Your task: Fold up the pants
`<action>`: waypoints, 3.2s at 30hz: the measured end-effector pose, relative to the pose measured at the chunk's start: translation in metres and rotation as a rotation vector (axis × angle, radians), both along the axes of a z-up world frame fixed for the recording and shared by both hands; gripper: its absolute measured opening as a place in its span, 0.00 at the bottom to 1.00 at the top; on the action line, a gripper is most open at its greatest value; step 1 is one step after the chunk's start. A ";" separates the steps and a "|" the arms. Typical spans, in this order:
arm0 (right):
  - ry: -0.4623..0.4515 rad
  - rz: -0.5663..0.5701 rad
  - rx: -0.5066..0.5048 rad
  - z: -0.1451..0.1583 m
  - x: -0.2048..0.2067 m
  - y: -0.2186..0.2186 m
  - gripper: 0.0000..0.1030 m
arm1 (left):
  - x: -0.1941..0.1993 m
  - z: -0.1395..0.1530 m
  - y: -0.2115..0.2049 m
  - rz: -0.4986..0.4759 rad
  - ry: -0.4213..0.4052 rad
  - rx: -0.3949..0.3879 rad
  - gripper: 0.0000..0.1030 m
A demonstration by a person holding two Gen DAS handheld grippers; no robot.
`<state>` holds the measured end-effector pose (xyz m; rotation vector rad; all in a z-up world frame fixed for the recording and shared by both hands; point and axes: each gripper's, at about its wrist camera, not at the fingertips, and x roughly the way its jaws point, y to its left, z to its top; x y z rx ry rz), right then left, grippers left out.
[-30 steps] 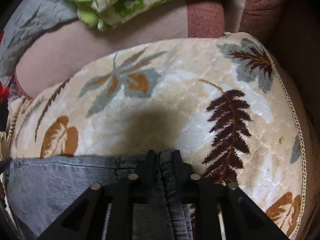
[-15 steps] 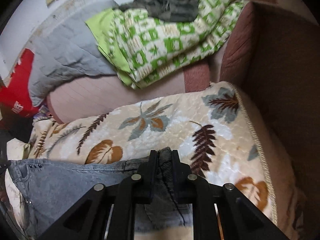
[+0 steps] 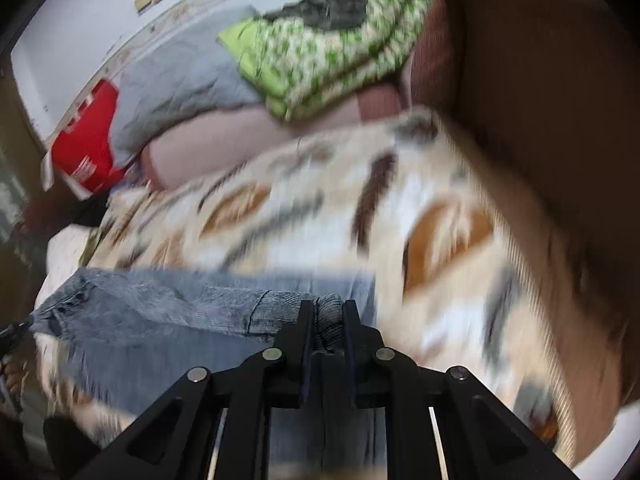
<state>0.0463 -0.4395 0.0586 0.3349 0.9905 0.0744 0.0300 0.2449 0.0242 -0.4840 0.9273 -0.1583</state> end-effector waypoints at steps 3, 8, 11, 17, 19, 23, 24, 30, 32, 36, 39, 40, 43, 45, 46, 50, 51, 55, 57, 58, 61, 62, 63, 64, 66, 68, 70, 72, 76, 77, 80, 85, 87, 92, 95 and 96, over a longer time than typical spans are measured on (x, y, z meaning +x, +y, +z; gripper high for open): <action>0.141 0.025 0.031 -0.043 -0.036 -0.002 0.19 | -0.015 -0.011 0.017 0.041 0.074 0.053 0.09; 0.111 -0.102 0.062 -0.030 -0.047 -0.034 0.24 | -0.020 0.014 0.026 0.117 0.027 0.103 0.53; 0.127 -0.135 0.122 -0.023 -0.031 -0.038 0.38 | -0.017 0.023 0.004 0.117 -0.028 0.078 0.69; 0.166 -0.262 0.287 -0.045 -0.048 -0.018 0.47 | -0.028 -0.007 -0.033 0.267 0.009 -0.001 0.69; 0.160 -0.340 0.363 -0.050 -0.064 -0.017 0.47 | -0.031 -0.018 -0.049 0.273 0.013 -0.013 0.69; 0.172 -0.378 0.404 -0.055 -0.066 -0.009 0.47 | -0.026 -0.038 -0.077 0.241 0.030 0.031 0.69; 0.183 -0.397 0.412 -0.058 -0.066 -0.009 0.47 | -0.026 -0.043 -0.079 0.243 0.041 0.046 0.69; 0.246 -0.492 0.456 -0.083 -0.055 -0.011 0.47 | -0.013 -0.080 -0.075 0.265 0.133 0.110 0.69; 0.246 -0.524 0.485 -0.088 -0.053 -0.013 0.47 | -0.012 -0.085 -0.075 0.260 0.140 0.124 0.69; 0.211 -0.494 0.429 -0.079 -0.046 -0.015 0.14 | -0.009 -0.086 -0.076 0.245 0.141 0.150 0.69; 0.126 -0.455 0.320 -0.043 -0.050 -0.012 0.12 | -0.007 -0.090 -0.070 0.243 0.144 0.133 0.69; 0.089 -0.439 0.269 -0.027 -0.054 -0.010 0.11 | -0.005 -0.091 -0.067 0.246 0.143 0.127 0.69; 0.157 -0.398 0.188 -0.036 -0.057 -0.012 0.12 | -0.002 -0.090 -0.063 0.250 0.150 0.109 0.69; 0.309 -0.362 0.182 -0.074 -0.055 -0.015 0.15 | 0.000 -0.089 -0.063 0.249 0.162 0.111 0.69; 0.320 -0.370 0.207 -0.083 -0.058 -0.019 0.21 | -0.001 -0.087 -0.064 0.248 0.165 0.116 0.69; 0.244 -0.432 0.166 -0.057 -0.068 -0.030 0.59 | -0.005 -0.071 -0.066 0.259 0.151 0.135 0.69; 0.216 -0.441 0.140 -0.045 -0.069 -0.031 0.59 | -0.006 -0.064 -0.069 0.252 0.129 0.134 0.69; 0.093 -0.382 0.196 -0.010 -0.062 -0.020 0.59 | -0.006 -0.037 -0.092 0.188 0.022 0.221 0.69; 0.065 -0.284 0.278 -0.004 -0.046 0.004 0.59 | 0.001 -0.039 -0.105 0.155 0.009 0.313 0.71; 0.059 -0.227 0.319 -0.006 -0.036 0.019 0.59 | 0.004 -0.043 -0.107 0.144 0.026 0.342 0.71; 0.075 -0.109 0.389 -0.027 -0.016 0.057 0.60 | 0.019 -0.079 -0.110 0.109 0.153 0.398 0.72; 0.130 -0.100 0.382 -0.046 -0.009 0.068 0.61 | 0.020 -0.087 -0.108 0.102 0.169 0.399 0.76; 0.244 -0.113 0.342 -0.072 -0.002 0.075 0.61 | 0.018 -0.086 -0.107 0.112 0.140 0.404 0.77; 0.346 -0.127 0.302 -0.092 0.001 0.079 0.59 | 0.017 -0.082 -0.107 0.111 0.140 0.403 0.77; 0.302 -0.111 0.250 -0.075 0.003 0.084 0.59 | 0.014 -0.066 -0.107 0.119 0.106 0.385 0.77; 0.240 -0.070 0.201 -0.045 0.013 0.096 0.59 | 0.011 -0.053 -0.108 0.133 0.042 0.365 0.77; 0.178 0.007 0.142 -0.016 0.032 0.119 0.59 | 0.013 -0.042 -0.118 0.109 -0.013 0.355 0.77; 0.137 0.145 0.102 0.005 0.063 0.165 0.59 | 0.022 -0.050 -0.130 0.064 -0.017 0.393 0.77; 0.121 0.382 0.104 0.001 0.136 0.262 0.59 | 0.033 -0.090 -0.133 0.040 0.068 0.436 0.80; 0.127 0.419 0.093 -0.005 0.153 0.284 0.59 | 0.031 -0.089 -0.134 0.048 0.049 0.451 0.84; 0.167 0.484 0.046 -0.026 0.193 0.334 0.59 | 0.033 -0.090 -0.132 0.043 0.044 0.448 0.86; 0.222 0.564 -0.035 -0.055 0.215 0.370 0.56 | 0.032 -0.091 -0.131 0.044 0.036 0.447 0.88; 0.229 0.593 -0.047 -0.066 0.218 0.380 0.32 | 0.033 -0.091 -0.132 0.043 0.034 0.446 0.88; 0.179 0.528 -0.187 -0.079 0.232 0.394 0.07 | 0.033 -0.093 -0.133 0.041 0.026 0.448 0.88; 0.116 0.447 -0.307 -0.079 0.235 0.394 0.01 | 0.032 -0.092 -0.133 0.042 0.021 0.453 0.89; 0.114 0.433 -0.263 -0.077 0.235 0.388 0.01 | 0.031 -0.092 -0.133 0.043 0.018 0.454 0.89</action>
